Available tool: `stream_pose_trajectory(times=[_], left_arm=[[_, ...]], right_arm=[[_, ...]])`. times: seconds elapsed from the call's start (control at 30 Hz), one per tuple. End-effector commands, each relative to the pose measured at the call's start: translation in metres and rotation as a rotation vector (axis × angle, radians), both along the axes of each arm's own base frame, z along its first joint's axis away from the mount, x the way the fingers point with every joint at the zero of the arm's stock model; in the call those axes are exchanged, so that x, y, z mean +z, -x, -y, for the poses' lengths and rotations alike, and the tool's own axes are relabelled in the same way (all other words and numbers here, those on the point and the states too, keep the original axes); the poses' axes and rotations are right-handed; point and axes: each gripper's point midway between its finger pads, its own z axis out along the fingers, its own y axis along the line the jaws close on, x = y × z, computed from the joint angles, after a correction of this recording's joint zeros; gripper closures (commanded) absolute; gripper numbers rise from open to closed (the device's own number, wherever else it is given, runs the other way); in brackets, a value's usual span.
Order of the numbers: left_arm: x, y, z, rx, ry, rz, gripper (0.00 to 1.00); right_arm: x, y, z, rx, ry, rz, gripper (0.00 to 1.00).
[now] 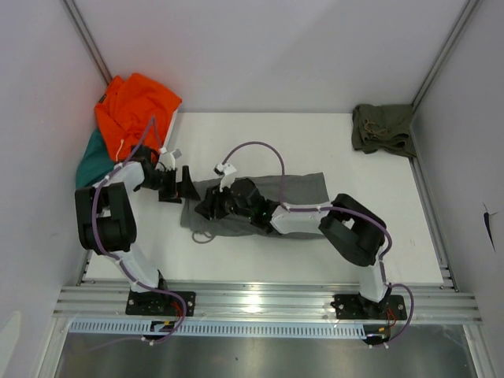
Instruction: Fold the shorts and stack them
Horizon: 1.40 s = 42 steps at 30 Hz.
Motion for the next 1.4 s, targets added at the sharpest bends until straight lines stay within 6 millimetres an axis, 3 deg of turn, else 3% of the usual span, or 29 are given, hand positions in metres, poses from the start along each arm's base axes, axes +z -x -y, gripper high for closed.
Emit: stream_pose_trajectory(times=[0.0,0.17,0.27,0.37,0.67,0.83,1.17,1.37], left_arm=[[0.009,-0.002,0.003,0.012,0.042,0.04,0.01],[-0.001,-0.008,-0.003,0.064,0.007,0.057,0.01],[-0.004,-0.011,-0.002,0.104,0.017,0.056,0.01],[-0.008,-0.011,-0.001,0.125,0.027,0.05,0.01],[-0.015,-0.01,0.014,0.099,0.09,0.035,0.01],[-0.023,-0.004,0.025,0.071,0.102,-0.004,0.06],[-0.025,-0.001,0.029,0.061,0.128,-0.018,0.32],[-0.025,-0.001,0.029,0.058,0.136,-0.022,0.77]], right_arm=[[0.051,-0.011,0.014,-0.059,-0.042,0.073,0.47],[0.028,-0.03,0.049,-0.155,0.027,0.051,0.47],[-0.002,-0.051,0.073,-0.273,0.079,-0.024,0.47],[-0.028,-0.06,0.081,-0.306,0.119,-0.08,0.47],[-0.076,-0.062,0.064,-0.278,0.221,-0.155,0.46],[-0.091,-0.055,0.053,-0.261,0.266,-0.165,0.46],[-0.104,-0.048,0.045,-0.254,0.282,-0.191,0.46],[-0.105,-0.049,0.054,-0.28,0.303,-0.187,0.46]])
